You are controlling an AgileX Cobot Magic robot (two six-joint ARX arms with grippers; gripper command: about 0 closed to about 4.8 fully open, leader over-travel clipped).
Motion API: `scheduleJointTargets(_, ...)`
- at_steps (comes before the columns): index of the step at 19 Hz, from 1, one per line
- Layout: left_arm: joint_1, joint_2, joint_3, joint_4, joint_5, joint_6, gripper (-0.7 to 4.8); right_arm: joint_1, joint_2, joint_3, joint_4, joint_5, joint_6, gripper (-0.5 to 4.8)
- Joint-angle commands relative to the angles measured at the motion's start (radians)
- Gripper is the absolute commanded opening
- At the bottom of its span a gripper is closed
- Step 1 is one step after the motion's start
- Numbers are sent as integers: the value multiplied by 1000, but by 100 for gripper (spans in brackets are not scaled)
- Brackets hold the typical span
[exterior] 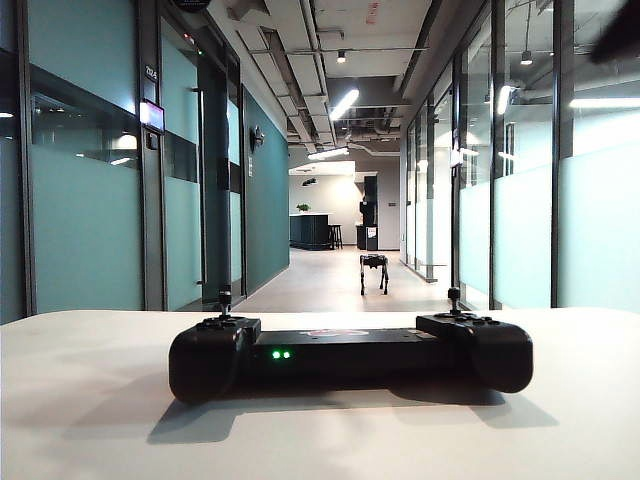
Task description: Push the left joystick on the remote control sitting on the white table forward to make the robot dog walk in a straight line until it approaches the door.
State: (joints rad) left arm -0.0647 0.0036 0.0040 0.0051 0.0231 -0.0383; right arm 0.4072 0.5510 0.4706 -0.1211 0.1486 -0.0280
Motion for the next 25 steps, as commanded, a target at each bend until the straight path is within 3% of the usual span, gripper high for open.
scheduleJointTargets(1, 1, 0, 3, 10, -1, 2, -5, -59, -111, -90, 29, -1, -7, -5)
scheduleJointTargets(9, 1, 0, 3, 10, 0, 2, -5, -206, -424, -282, 33, -2, -6, -5)
scheduleJointTargets(12, 1, 0, 3, 10, 0, 2, -5, -280, -497, -355, 146, -6, -6, -5)
scheduleJointTargets(25, 0, 1, 3, 10, -1, 2, -5, -323, -554, -470, 194, -101, -5, -5)
